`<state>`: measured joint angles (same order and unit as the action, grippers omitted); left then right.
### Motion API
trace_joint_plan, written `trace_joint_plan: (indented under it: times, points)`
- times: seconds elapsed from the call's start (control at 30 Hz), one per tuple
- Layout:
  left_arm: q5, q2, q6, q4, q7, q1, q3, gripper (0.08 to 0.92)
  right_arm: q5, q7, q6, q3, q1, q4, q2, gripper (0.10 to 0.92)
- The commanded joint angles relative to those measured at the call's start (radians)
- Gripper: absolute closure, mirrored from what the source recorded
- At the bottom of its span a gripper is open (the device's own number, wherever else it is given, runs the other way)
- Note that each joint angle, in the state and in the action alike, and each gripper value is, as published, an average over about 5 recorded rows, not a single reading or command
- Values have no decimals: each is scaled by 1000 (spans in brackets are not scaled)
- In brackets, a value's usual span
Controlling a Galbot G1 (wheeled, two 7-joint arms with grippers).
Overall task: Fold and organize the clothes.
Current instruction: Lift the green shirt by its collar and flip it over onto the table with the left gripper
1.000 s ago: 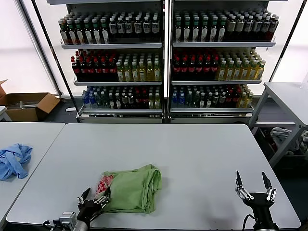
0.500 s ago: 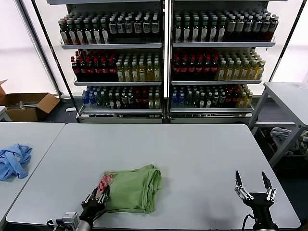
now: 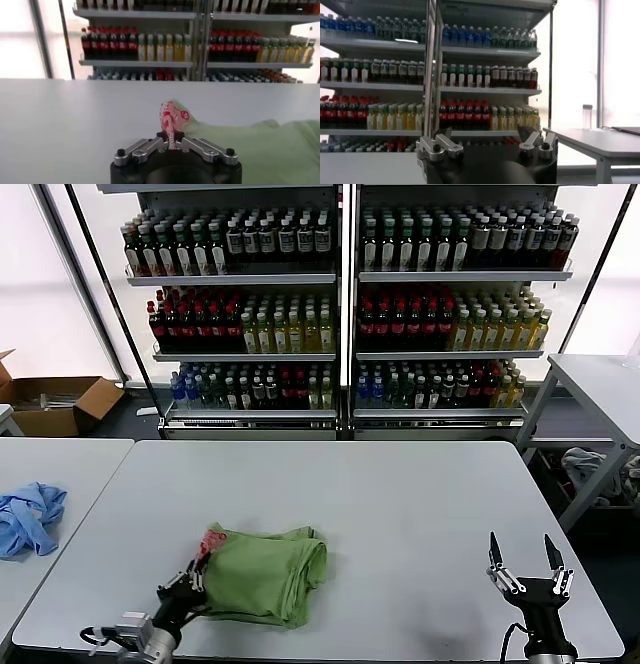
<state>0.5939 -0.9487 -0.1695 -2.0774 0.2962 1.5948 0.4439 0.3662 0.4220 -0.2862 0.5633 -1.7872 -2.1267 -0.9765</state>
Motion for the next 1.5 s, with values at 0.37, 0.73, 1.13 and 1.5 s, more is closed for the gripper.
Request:
trace_joint_plan:
  times: [0.37, 0.73, 1.13, 1.5]
  points:
    - [73, 182, -228, -271, 6, 79, 563, 877, 13, 7, 1, -14, 45, 10, 15, 203]
    - [-427, -37, -60, -62, -35, -28, -237, 877, 10, 4, 1, 6, 15, 2, 15, 203]
    - [-396, -54, -28, -29, -10, -212, -385, 877, 4, 1, 4, -3, 23, 9, 6, 203]
    - [-469, -112, -94, 79, 175, -443, -615, 808, 12, -18, 53, -3, 36, -6, 8, 203]
